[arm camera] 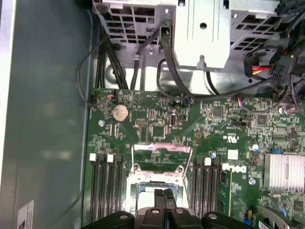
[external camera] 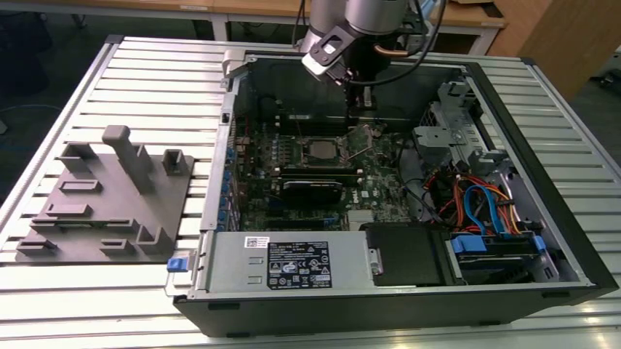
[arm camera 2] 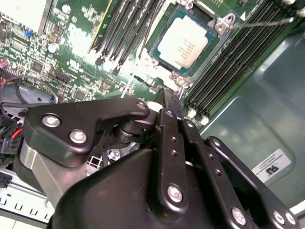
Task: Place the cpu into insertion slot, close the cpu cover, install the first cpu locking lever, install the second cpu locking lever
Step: 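Close the cpu cover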
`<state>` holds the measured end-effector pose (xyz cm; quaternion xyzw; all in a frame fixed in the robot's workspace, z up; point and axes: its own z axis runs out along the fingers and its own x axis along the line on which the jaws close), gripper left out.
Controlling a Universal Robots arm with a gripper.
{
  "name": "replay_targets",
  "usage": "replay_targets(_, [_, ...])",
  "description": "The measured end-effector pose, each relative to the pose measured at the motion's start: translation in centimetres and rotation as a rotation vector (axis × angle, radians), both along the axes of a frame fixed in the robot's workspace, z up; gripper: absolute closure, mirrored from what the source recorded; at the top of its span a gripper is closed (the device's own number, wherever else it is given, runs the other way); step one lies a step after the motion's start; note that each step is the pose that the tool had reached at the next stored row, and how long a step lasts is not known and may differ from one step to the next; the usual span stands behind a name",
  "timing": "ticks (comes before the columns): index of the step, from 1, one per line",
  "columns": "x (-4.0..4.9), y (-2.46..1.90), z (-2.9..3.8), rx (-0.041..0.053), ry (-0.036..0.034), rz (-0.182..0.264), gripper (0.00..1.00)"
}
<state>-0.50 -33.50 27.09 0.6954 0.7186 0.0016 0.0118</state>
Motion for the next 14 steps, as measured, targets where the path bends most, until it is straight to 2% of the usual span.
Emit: replay_targets(14, [1.53, 0.01, -0.25, 0.0001, 0.0004, 0.000, 0.90])
